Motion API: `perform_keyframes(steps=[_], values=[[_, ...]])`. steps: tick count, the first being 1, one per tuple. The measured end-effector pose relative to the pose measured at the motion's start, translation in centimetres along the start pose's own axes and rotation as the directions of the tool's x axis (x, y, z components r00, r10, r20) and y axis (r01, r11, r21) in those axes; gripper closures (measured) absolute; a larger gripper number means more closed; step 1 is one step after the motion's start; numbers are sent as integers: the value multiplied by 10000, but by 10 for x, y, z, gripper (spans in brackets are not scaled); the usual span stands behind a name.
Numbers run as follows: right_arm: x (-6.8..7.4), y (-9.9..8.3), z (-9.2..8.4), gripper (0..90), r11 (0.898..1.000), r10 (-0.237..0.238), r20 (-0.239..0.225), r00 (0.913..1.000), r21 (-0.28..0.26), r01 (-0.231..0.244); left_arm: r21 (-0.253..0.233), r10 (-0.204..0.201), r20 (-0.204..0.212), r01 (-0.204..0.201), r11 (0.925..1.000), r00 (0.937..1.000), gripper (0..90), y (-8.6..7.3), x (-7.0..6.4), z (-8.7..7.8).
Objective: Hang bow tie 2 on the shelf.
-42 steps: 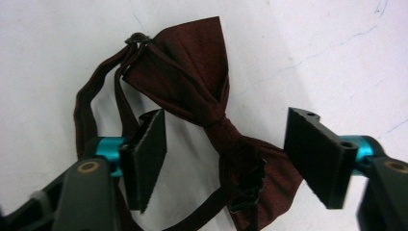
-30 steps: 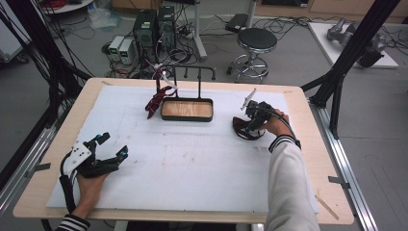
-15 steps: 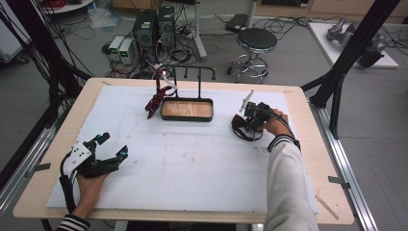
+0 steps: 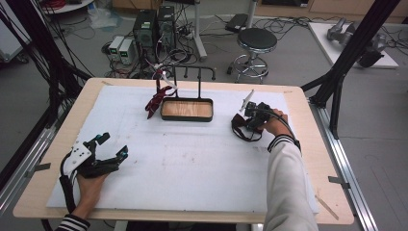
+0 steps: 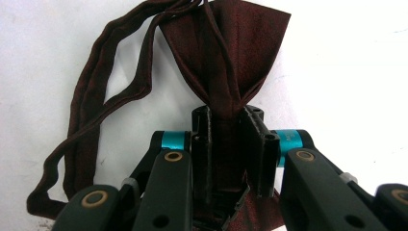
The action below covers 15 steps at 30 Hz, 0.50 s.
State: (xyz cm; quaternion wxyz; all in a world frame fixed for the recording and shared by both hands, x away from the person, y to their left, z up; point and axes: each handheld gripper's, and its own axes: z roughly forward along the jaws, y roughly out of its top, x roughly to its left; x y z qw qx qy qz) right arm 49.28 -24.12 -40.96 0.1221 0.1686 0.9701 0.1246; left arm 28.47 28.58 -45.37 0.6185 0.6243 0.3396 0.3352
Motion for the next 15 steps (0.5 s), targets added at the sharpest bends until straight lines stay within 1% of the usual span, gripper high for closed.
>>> perform_keyframes(steps=[5, 8, 9, 13, 15], values=[[1, 1, 0, 753, 10000, 16, -35, 10000, -70, -16, 0, -1, -5, 1, 10000, 10000, 137, 0, 0, 0], [1, 2, -2, 759, 9998, 88, 20, 10000, -170, -88, -1, -1, 2, 1, 10000, 10000, 137, 0, 0, 0], [1, 3, -3, 760, 9996, 58, 48, 10000, -275, -57, -1, 2, -2, -2, 10000, 10000, 137, 0, 0, 0], [1, 3, -8, 760, 9981, 235, 154, 9996, -569, -226, 7, 14, -5, -14, 10000, 10000, 137, 0, 0, 0], [1, 3, -12, 760, 9955, 416, 198, 9989, -859, -397, 11, 26, -8, -26, 10000, 10000, 137, 0, 0, 0]])
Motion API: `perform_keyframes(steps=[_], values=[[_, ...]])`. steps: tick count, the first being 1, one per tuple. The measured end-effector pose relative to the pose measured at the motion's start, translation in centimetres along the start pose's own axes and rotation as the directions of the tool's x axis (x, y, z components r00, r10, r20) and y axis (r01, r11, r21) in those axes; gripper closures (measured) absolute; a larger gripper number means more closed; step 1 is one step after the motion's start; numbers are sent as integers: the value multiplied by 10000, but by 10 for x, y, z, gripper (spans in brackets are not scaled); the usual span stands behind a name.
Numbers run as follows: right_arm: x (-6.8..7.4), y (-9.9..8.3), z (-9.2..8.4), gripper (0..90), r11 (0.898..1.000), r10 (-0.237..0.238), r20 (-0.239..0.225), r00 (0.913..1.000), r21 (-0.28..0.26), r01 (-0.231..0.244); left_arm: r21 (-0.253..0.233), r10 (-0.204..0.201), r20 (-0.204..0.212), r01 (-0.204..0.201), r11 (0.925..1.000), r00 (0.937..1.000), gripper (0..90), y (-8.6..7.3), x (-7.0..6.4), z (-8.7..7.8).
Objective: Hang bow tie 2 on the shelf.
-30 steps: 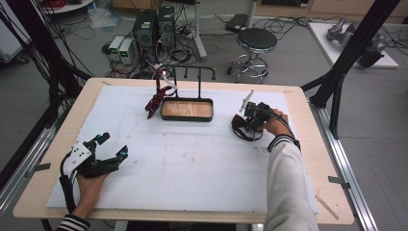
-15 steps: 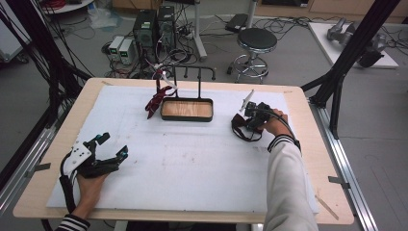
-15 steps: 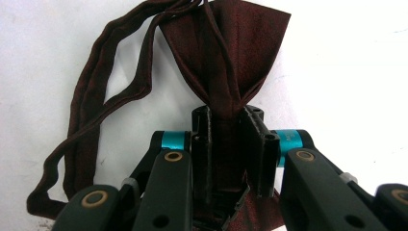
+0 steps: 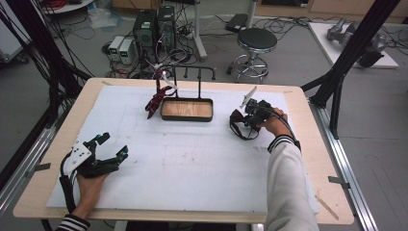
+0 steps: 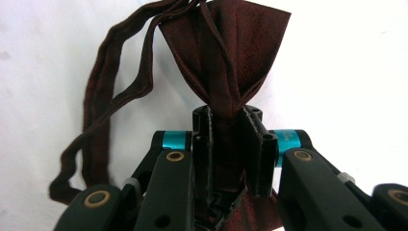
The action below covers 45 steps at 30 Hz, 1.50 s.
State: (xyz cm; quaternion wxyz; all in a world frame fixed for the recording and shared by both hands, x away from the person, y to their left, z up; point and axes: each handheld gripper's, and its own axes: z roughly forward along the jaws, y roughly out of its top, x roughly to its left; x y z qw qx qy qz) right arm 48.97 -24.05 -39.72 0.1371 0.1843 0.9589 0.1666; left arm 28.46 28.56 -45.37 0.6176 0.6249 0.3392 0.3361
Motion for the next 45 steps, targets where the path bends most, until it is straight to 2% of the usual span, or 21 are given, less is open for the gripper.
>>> perform_keyframes(steps=[2, 6, 8, 14, 15, 18, 21, 22, 24, 26, 27, 28, 29, 33, 35, 37, 42, 44, 45], values=[[0, 1, -5, 760, 9995, 174, 104, 9998, -256, -172, -2, 1, -7, -1, 10000, 10000, 137, 0, 0, 0], [0, 1, -14, 760, 9898, 881, 264, 9958, -1144, -845, -13, -1, -11, 1, 10000, 10000, 137, 0, 0, 0], [-1, 0, -19, 760, 9805, 1231, 371, 9917, -1590, -1157, -20, -3, -32, 3, 10000, 10000, 137, 0, -1, 0], [2, 0, -27, 759, 9537, 1807, 514, 9822, -2531, -1622, -11, 3, -38, -3, 10000, 10000, 137, 0, -1, 0], [2, 1, -28, 759, 9453, 1962, 591, 9788, -2766, -1728, -13, 2, -42, -2, 10000, 10000, 137, 0, -1, 0], [4, 3, -30, 759, 9342, 2001, 629, 9778, -3131, -1711, -30, -7, -48, 7, 10000, 10000, 137, 0, -1, 0], [6, 7, -33, 759, 9144, 2123, 541, 9757, -3633, -1789, -11, 38, -36, -38, 10000, 10000, 137, 0, -1, 0], [7, 8, -34, 759, 9117, 2140, 602, 9750, -3707, -1773, -16, 44, -42, -44, 10000, 10000, 137, 0, -1, 0], [8, 10, -37, 759, 8983, 2314, 724, 9702, -3988, -1844, -13, 30, -42, -30, 10000, 10000, 137, 0, -1, 0], [9, 12, -39, 760, 8754, 2660, 733, 9612, -4358, -2091, -15, 18, -56, -18, 10000, 10000, 137, 0, -1, 0], [9, 12, -41, 760, 8676, 2715, 811, 9590, -4519, -2074, -11, 34, -45, -34, 10000, 10000, 137, 0, -1, 0], [10, 13, -42, 759, 8627, 2782, 903, 9563, -4611, -2075, -12, 30, -43, -30, 10000, 10000, 137, 0, -1, 0], [10, 13, -44, 760, 8624, 2774, 1122, 9542, -4668, -1958, -9, 32, -45, -32, 10000, 10000, 138, 0, -1, 0], [12, 14, -47, 761, 8379, 2945, 1004, 9504, -5054, -2062, -4, 73, -78, -74, 10000, 9999, 140, 0, -1, 0], [12, 15, -49, 761, 8235, 3091, 1020, 9455, -5261, -2125, -17, 25, -82, -25, 10000, 10000, 140, 0, -1, 0], [13, 15, -51, 761, 7989, 3279, 864, 9408, -5568, -2273, -42, -4, -89, 3, 10000, 10000, 140, 0, -1, 0], [15, 18, -55, 761, 7574, 3524, 749, 9329, -6083, -2373, -27, 21, -85, -21, 10000, 10000, 140, 0, -1, 0], [16, 18, -58, 761, 7354, 3837, 717, 9207, -6268, -2576, -24, 33, -96, -33, 10000, 9999, 140, 0, -1, 0], [16, 18, -59, 760, 7194, 4070, 718, 9106, -6395, -2712, -20, 58, -101, -58, 10000, 9999, 141, 0, -1, 0]])
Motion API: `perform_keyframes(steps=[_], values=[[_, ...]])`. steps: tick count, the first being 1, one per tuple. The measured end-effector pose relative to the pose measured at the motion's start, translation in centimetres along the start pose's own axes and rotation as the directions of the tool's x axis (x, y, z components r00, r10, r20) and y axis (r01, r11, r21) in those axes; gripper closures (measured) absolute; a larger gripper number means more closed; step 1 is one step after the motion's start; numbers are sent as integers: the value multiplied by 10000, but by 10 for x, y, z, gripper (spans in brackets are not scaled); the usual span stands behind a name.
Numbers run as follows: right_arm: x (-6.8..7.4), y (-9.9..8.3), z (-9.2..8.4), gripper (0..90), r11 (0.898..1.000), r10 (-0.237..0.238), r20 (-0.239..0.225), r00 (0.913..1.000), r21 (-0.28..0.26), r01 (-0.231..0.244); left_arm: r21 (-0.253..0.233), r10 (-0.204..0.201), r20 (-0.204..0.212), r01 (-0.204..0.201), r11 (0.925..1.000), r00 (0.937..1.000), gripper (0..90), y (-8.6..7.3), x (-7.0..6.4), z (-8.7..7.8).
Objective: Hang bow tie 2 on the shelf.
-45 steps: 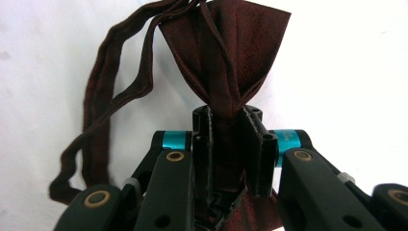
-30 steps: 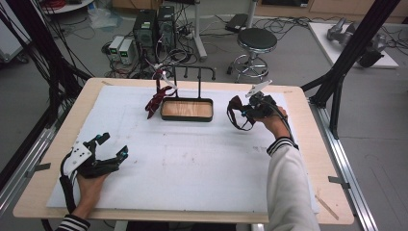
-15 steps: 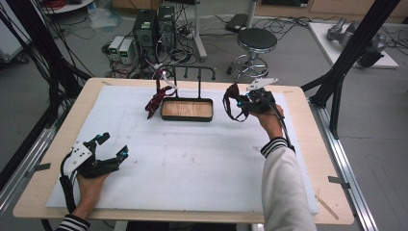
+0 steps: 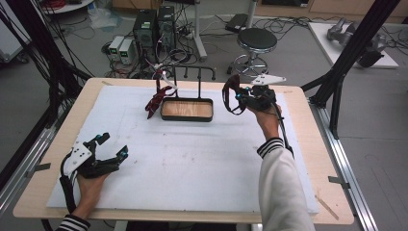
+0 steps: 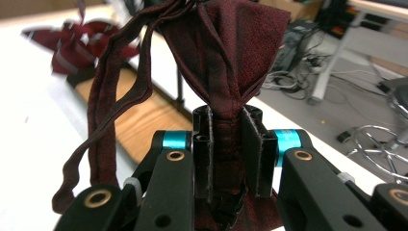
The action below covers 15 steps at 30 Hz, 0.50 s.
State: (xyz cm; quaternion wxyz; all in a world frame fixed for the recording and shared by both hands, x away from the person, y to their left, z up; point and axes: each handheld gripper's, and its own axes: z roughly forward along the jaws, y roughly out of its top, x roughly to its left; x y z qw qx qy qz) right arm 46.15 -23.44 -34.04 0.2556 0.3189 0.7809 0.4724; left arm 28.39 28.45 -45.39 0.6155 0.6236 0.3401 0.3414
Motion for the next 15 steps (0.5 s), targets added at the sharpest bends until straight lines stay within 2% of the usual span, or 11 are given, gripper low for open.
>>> perform_keyframes(steps=[2, 7, 15], values=[[0, 1, -3, 760, 9991, 280, 137, 9995, -313, -276, 2, 11, 7, -11, 10000, 10000, 142, 0, 0, 0], [2, 2, -6, 761, 9976, 279, 642, 9975, -653, -237, 3, -6, 0, 6, 10000, 10000, 142, 0, 0, 0], [8, 6, -3, 761, 9946, 332, 881, 9956, -1009, -242, 0, -36, -8, 36, 10000, 10000, 142, 0, 0, 0]])
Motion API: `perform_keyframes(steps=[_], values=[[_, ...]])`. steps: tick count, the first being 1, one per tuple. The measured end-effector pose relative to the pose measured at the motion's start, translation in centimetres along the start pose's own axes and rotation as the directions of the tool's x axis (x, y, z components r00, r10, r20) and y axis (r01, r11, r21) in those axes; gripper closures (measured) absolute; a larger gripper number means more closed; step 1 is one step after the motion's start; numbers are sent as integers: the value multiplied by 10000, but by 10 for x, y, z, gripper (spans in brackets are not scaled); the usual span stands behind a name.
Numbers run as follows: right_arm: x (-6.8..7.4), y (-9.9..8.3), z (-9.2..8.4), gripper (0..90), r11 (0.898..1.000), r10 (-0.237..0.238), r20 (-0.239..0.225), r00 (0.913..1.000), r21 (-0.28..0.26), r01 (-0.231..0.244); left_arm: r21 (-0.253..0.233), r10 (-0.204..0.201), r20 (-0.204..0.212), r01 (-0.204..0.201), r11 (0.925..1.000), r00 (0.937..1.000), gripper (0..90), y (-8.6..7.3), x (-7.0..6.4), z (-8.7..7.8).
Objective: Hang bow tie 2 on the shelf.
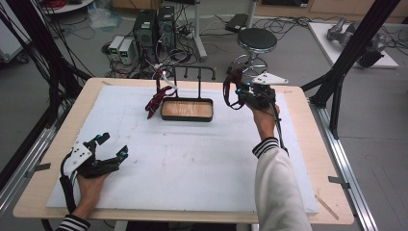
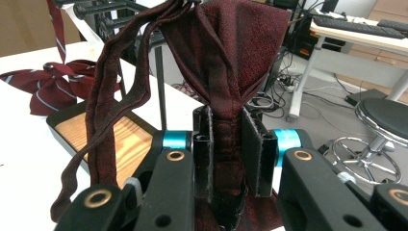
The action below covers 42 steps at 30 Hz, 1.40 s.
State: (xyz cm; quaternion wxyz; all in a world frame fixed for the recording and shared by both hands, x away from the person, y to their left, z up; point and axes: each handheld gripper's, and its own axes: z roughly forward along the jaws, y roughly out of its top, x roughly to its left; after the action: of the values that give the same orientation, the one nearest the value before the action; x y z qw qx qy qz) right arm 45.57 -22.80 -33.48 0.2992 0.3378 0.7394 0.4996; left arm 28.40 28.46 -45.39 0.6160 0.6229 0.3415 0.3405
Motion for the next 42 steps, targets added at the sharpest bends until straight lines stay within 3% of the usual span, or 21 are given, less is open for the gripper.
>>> perform_keyframes(steps=[16, 22, 28, 42], values=[[24, 16, 20, 763, 9989, -467, 780, 9959, 26, 466, 5, 4, 0, -4, 10000, 10000, 149, 0, 0, 0], [32, 27, 30, 763, 9981, -610, 761, 9952, -17, 613, 0, -21, 1, 21, 10000, 10000, 149, 0, 0, 0], [42, 32, 41, 763, 9943, -1068, 919, 9900, 56, 1068, -5, -21, 6, 21, 10000, 10000, 148, 0, 0, 0], [40, 37, 50, 763, 9947, -991, 1297, 9866, -131, 1017, -8, -46, 28, 46, 10000, 10000, 149, 0, 1, 0]])
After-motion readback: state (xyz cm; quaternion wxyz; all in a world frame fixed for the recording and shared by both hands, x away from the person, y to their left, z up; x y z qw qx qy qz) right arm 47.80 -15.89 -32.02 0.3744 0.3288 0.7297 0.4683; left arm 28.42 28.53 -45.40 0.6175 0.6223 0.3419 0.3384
